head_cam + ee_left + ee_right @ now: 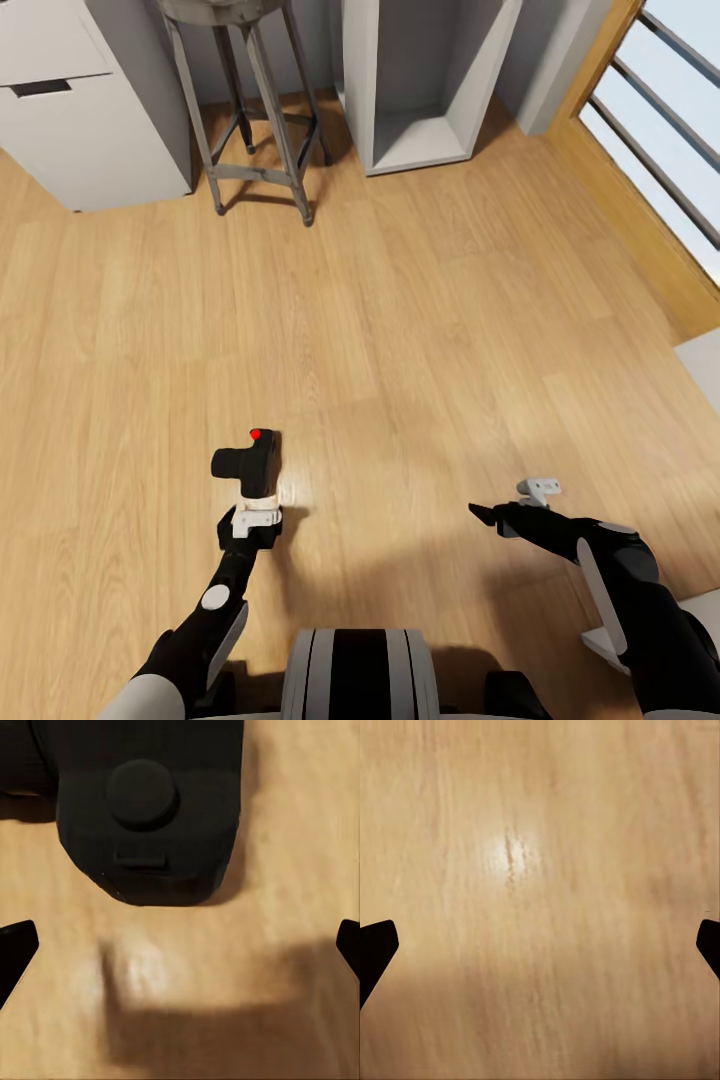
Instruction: Attach the digital camera to the camera tripod in the bedroom.
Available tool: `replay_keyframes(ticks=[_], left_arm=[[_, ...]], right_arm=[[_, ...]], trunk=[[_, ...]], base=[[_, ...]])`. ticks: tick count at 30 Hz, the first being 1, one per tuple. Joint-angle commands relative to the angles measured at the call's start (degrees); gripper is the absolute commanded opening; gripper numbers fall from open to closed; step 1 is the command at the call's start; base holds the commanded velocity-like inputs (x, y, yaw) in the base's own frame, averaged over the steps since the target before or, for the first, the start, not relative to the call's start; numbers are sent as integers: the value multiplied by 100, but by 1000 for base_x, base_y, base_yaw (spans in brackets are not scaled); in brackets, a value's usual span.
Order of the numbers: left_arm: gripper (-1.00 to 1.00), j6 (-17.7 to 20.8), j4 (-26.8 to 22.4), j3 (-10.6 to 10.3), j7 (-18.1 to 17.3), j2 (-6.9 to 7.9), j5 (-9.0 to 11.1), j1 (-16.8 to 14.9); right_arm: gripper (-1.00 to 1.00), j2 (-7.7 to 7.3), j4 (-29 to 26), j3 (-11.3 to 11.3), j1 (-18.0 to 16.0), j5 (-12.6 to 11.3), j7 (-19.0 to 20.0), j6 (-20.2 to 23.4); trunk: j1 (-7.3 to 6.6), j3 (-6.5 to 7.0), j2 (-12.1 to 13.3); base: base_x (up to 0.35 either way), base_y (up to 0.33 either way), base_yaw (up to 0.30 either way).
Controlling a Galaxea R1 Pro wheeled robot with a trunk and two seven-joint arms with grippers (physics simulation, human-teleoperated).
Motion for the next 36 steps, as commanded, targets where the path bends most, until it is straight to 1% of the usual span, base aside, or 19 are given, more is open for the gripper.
replay_keyframes(ticks=[1, 9, 32, 36], left_arm=[[100, -14, 11, -24, 51, 4, -21, -3], [100, -26, 29, -29, 51, 6, -24, -3], [100, -28, 41, -22, 51, 15, -25, -4], [100, -23, 47, -18, 51, 15, -25, -4]], right_arm=[[100, -2, -4, -7, -2, -24, 11, 39], [100, -4, -4, -8, -2, -24, 10, 39], [100, -7, -4, -8, -2, -24, 11, 39], [100, -7, -4, -8, -2, -24, 12, 39]], trunk=[[1, -3, -1], [1, -3, -1], [1, -3, -1], [1, -3, -1]], base=[[191, 0, 0], [138, 0, 0], [8, 0, 0], [94, 0, 0]])
